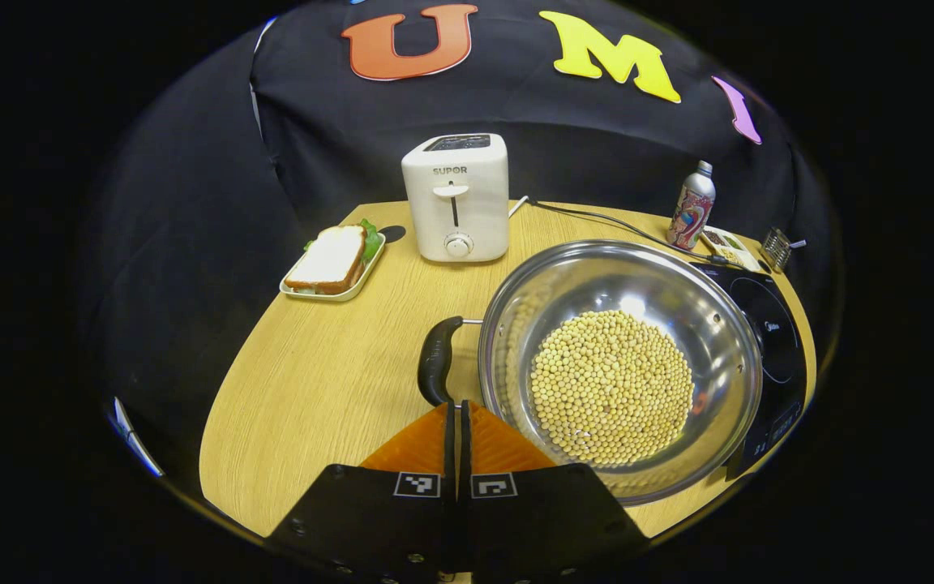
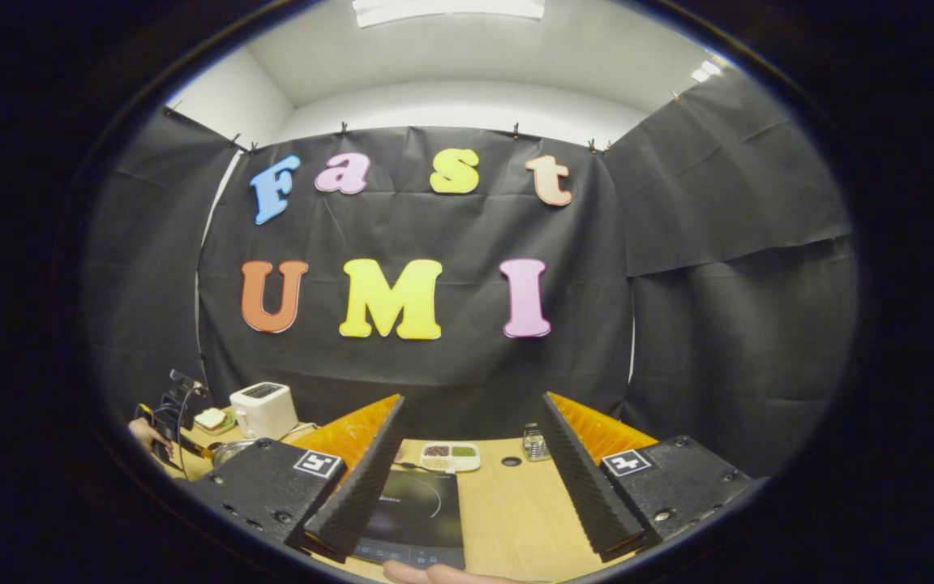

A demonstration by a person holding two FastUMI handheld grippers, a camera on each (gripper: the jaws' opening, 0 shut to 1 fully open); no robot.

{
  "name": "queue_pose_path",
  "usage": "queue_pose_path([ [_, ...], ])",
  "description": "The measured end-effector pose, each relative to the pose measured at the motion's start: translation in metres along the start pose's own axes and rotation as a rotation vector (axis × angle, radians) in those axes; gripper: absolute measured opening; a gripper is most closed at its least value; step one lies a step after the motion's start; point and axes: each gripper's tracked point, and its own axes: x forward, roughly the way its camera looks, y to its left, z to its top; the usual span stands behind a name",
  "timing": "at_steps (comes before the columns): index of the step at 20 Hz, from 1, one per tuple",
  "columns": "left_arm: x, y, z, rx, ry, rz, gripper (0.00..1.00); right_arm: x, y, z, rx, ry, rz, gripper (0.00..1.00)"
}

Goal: First push the handle of the pot to place it horizontally, then grasp the pot with both hands and set it on the induction cooktop.

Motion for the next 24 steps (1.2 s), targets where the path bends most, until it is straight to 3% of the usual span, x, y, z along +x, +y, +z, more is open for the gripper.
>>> queue_pose_path([
  [1, -0.001, 0.001, 0.0, -0.009, -0.001, -0.001, 0.0, 0.001, 0.001, 0.0, 0.0, 0.0, 0.0, 1.0],
  [5, -0.013, 0.0, 0.003, -0.041, -0.033, -0.009, 0.0, 0.003, 0.009, -0.005, -0.002, 0.01, 0.003, 1.0],
  [8, -0.039, -0.018, 0.018, -0.061, -0.131, -0.084, 0.0, 0.005, 0.017, -0.011, -0.016, 0.022, 0.002, 1.0],
  [9, -0.05, -0.021, 0.022, -0.07, -0.162, -0.102, 0.05, 0.005, 0.021, -0.015, -0.021, 0.029, 0.003, 0.98],
  [10, -0.061, -0.023, 0.027, -0.074, -0.197, -0.107, 0.27, 0.006, 0.025, -0.019, -0.023, 0.038, 0.006, 1.0],
  [11, -0.071, -0.023, 0.032, -0.076, -0.236, -0.1, 0.31, 0.006, 0.031, -0.024, -0.023, 0.048, 0.009, 1.0],
  [12, -0.085, -0.023, 0.037, -0.077, -0.279, -0.1, 0.63, 0.007, 0.036, -0.028, -0.022, 0.056, 0.012, 0.99],
  [13, -0.097, -0.026, 0.044, -0.073, -0.327, -0.1, 0.66, 0.007, 0.039, -0.033, -0.023, 0.067, 0.015, 1.0],
  [14, -0.107, -0.031, 0.047, -0.073, -0.36, -0.114, 0.55, 0.007, 0.041, -0.036, -0.015, 0.075, 0.007, 1.0],
  [15, -0.115, -0.034, 0.05, -0.077, -0.391, -0.121, 0.63, 0.008, 0.046, -0.042, -0.01, 0.09, 0.005, 0.98],
  [16, -0.126, -0.036, 0.053, -0.084, -0.407, -0.129, 1.0, 0.009, 0.052, -0.049, -0.007, 0.11, 0.009, 0.98],
  [20, -0.146, -0.034, 0.056, -0.091, -0.452, -0.133, 0.98, 0.021, 0.083, -0.072, 0.018, 0.18, 0.058, 0.98],
  [24, -0.136, -0.025, 0.056, -0.092, -0.431, -0.135, 0.98, 0.044, 0.112, -0.101, 0.008, 0.235, 0.065, 0.98],
])
